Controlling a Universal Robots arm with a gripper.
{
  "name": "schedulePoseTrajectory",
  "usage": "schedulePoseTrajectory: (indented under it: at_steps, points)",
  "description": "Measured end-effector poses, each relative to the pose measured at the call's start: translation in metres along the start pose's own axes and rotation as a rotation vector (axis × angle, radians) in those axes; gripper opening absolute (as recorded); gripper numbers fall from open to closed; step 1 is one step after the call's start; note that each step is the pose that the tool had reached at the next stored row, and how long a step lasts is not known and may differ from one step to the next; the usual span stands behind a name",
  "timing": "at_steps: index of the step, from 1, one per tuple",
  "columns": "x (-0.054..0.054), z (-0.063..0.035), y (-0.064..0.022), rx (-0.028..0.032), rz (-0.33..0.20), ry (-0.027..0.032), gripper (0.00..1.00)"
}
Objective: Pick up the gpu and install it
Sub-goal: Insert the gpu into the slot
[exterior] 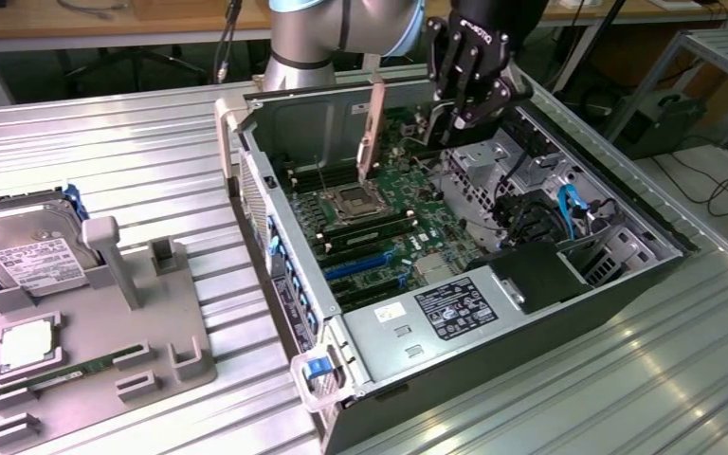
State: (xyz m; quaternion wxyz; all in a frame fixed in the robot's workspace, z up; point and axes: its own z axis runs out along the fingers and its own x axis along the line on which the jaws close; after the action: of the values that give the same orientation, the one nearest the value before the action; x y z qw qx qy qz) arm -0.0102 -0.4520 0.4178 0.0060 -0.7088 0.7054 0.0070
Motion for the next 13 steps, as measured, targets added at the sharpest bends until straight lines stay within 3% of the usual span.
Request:
schedulePoseTrajectory:
  at_steps: [13]
  points:
    - [0.0029, 0.0077, 0.0038, 0.0105, -0.003, -0.0006, 0.27]
